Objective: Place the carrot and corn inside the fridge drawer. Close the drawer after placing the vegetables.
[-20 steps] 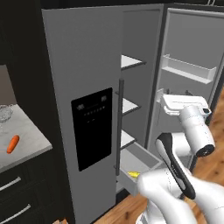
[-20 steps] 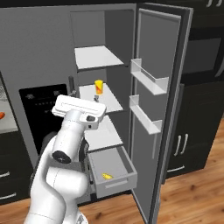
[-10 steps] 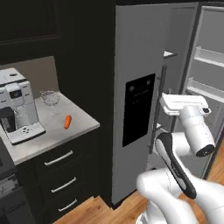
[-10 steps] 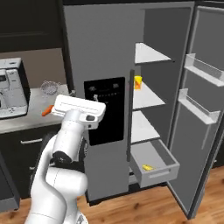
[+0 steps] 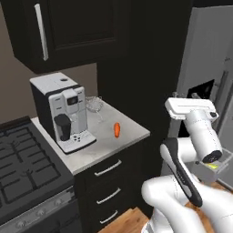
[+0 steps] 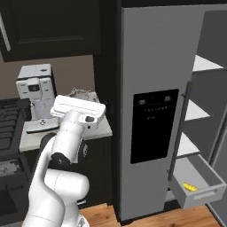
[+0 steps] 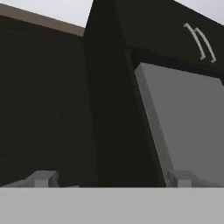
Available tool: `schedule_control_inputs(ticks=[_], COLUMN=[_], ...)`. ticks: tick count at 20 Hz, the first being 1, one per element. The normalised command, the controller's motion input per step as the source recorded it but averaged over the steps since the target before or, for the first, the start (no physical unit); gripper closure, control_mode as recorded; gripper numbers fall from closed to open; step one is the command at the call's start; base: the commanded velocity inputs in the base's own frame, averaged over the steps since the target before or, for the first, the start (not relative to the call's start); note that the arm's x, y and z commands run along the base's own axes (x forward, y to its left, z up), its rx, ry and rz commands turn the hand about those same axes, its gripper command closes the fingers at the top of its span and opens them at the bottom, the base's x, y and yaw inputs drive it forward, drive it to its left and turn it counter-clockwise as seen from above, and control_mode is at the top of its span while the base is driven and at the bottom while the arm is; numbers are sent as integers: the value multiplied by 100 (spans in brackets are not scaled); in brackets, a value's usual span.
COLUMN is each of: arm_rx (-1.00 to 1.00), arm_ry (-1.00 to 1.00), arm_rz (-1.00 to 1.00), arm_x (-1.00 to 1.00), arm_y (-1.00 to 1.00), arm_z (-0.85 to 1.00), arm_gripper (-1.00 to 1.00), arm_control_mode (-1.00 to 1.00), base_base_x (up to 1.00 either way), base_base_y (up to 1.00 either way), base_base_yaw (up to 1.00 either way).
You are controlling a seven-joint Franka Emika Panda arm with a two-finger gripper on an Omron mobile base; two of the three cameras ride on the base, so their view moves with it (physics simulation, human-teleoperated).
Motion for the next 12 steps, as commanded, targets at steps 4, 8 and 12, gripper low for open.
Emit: schedule_control_inputs(ticks=[4, 8, 12], arm_rx=[0, 0, 1], arm_ry=[0, 58, 95], arm_rz=[0, 3, 0], arm_x=[0, 22, 60], arm_y=[0, 66, 21], arm_z=[0, 6, 13], arm_gripper=[-100, -100, -100], arm_control_mode=[100, -100, -100], base_base_x=[30, 0, 0], base_base_y=[82, 0, 0], base_base_yaw=[11, 0, 0])
